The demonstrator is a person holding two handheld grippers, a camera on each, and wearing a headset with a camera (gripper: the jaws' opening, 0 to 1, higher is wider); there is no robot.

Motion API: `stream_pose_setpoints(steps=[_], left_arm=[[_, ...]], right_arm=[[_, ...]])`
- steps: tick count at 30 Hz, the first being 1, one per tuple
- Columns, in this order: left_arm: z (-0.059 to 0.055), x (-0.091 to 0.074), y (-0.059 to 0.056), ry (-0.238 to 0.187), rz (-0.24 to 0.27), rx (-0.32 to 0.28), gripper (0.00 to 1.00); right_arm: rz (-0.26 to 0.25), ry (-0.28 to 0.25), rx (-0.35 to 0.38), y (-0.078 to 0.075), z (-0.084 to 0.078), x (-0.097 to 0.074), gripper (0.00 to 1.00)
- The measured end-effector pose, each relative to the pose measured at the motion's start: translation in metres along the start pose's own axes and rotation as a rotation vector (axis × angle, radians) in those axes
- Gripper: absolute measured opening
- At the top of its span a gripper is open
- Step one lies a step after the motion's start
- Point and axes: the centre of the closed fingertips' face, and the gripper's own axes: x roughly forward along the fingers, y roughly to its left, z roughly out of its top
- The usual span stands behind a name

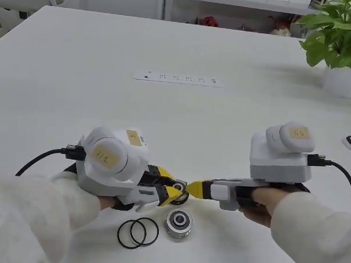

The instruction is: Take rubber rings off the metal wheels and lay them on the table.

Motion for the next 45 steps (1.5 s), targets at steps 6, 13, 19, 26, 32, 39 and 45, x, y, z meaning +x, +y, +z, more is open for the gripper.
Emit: stream_pose_setpoints(steps=[6, 13, 19, 26, 32, 39, 45], left_arm=[[0.0, 0.0, 0.0, 0.001, 0.001, -0.001, 0.14], [0.0, 0.0, 0.0, -0.001, 0.0, -0.004, 0.14], [0.0, 0.0, 0.0, -0.003, 0.0, -0.006, 0.14], [0.0, 0.0, 0.0, -0.002, 0.001, -0.006, 0.14], [-0.001, 0.0, 0.0, -0.003, -0.001, -0.006, 0.14], [-0.001, 0.0, 0.0, -0.004, -0.001, -0.007, 0.14], [-0.001, 0.0, 0.0, -0.003, 0.002, -0.014, 0.14]], right_arm=[[0.002, 0.003, -0.006, 0.002, 0.0, 0.001, 0.0], [0.005, 0.004, -0.014, 0.002, 0.0, 0.001, 0.0], [0.008, 0.005, -0.026, 0.004, 0.0, 0.002, 0.0], [0.014, 0.003, -0.026, 0.005, 0.0, 0.002, 0.0], [0.023, -0.001, -0.025, 0.007, 0.001, 0.002, 0.0], [0.046, -0.022, -0.019, 0.012, 0.005, 0.002, 0.0], [0.022, -0.017, -0.021, 0.007, 0.003, 0.002, 0.0]])
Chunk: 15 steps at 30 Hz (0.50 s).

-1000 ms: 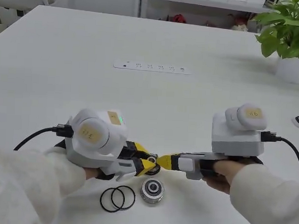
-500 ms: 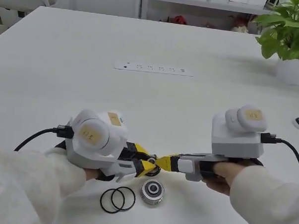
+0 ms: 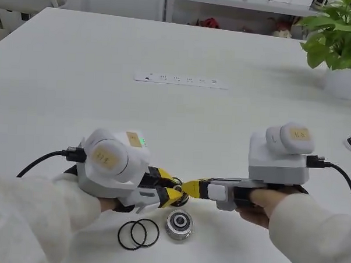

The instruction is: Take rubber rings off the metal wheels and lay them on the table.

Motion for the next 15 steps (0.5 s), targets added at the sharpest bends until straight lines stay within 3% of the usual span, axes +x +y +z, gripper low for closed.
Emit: stream_pose_setpoints(steps=[15], left_arm=[[0.0017, -0.0041, -0.0001, 0.03, -0.006, -0.014, 0.15]], right_arm=[[-0.021, 0.003, 0.005, -0.0079, -0.0009, -0.0026, 0.0]])
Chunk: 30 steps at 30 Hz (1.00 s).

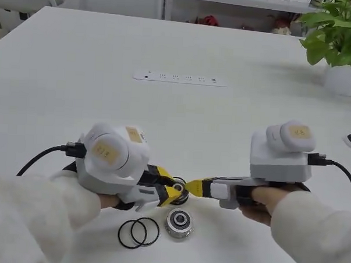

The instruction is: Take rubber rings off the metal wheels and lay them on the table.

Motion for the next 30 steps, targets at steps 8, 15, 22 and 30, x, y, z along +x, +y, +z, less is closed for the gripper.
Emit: stream_pose_setpoints(steps=[8, 15, 22, 30], left_arm=[[0.011, -0.012, -0.002, 0.001, -0.007, 0.034, 0.24], [0.023, -0.025, 0.0, -0.02, -0.005, 0.056, 0.31], [0.037, -0.041, 0.002, -0.05, -0.01, 0.033, 0.44], [0.053, -0.059, 0.001, -0.094, -0.006, 0.03, 0.58]], right_arm=[[-0.008, -0.02, 0.01, -0.002, 0.005, -0.004, 0.0], [-0.013, -0.027, 0.016, -0.004, 0.007, -0.005, 0.0], [-0.005, -0.057, 0.049, -0.003, 0.014, -0.01, 0.0], [0.005, -0.092, 0.069, 0.0, 0.023, -0.015, 0.0]])
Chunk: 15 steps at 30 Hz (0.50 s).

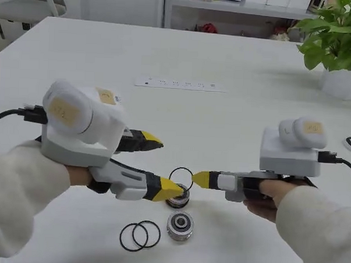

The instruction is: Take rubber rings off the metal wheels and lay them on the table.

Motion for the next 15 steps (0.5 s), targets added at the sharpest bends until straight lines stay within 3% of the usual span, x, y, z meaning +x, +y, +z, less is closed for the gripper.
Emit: stream_pose_setpoints(steps=[9, 15], left_arm=[[0.003, -0.025, 0.0, -0.044, 0.015, -0.01, 0.74], [0.0, -0.033, -0.005, -0.044, 0.005, 0.005, 0.78]], right_arm=[[0.027, -0.029, 0.021, 0.01, 0.006, -0.001, 0.0], [0.041, -0.041, 0.03, 0.018, 0.009, -0.003, 0.0]])
